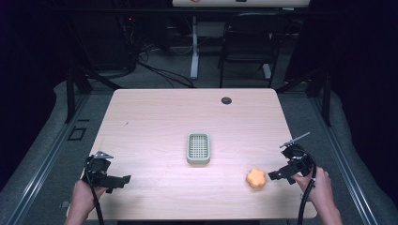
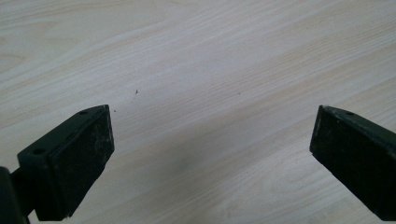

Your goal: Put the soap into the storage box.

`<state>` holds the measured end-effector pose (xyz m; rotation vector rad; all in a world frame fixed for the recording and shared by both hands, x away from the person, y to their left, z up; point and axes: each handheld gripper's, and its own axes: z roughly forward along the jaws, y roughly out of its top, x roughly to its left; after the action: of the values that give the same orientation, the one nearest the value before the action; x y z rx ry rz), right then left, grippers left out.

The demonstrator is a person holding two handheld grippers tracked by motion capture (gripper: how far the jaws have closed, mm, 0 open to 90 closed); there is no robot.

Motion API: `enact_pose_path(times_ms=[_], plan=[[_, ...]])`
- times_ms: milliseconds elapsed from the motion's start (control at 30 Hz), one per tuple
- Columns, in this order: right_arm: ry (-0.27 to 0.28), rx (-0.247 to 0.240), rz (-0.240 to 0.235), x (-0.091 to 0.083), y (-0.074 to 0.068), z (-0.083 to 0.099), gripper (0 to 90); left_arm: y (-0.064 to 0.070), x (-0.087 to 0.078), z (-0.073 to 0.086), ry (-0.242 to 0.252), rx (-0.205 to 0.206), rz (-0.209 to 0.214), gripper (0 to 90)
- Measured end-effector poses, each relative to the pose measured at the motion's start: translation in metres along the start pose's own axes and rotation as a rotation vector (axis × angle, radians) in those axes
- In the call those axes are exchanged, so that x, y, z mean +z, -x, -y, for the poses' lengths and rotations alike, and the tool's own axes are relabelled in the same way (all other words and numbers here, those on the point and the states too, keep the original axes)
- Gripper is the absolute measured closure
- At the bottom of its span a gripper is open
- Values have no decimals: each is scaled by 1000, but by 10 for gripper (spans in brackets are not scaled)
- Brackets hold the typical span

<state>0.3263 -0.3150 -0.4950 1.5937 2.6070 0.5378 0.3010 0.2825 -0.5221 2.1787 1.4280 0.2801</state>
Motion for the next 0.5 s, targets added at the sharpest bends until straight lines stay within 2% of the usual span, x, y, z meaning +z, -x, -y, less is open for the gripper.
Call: enact_pose_path(times_ms=[133, 200, 267, 400, 433, 467, 500], plan=[[-15, -21, -10, 1, -5, -3, 0, -1, 0, 0, -5, 0, 5, 0], [-2, -20, -26, 2, -10, -4, 0, -1, 0, 0, -7, -1, 5, 0], [-20, -48, -17, 1, -13, -6, 0, -2, 0, 0, -10, 1, 6, 0], [-23, -69, -26, 3, -21, -9, 0, -1, 1, 0, -5, -3, 7, 0], [-21, -68, -42, 3, -22, -10, 0, -1, 1, 0, -5, -3, 8, 0], [-18, -73, -24, 4, -23, -10, 0, -1, 2, 0, -6, -3, 8, 0], [-24, -74, -46, 5, -24, -11, 0, -1, 1, 0, -10, -2, 11, 0]])
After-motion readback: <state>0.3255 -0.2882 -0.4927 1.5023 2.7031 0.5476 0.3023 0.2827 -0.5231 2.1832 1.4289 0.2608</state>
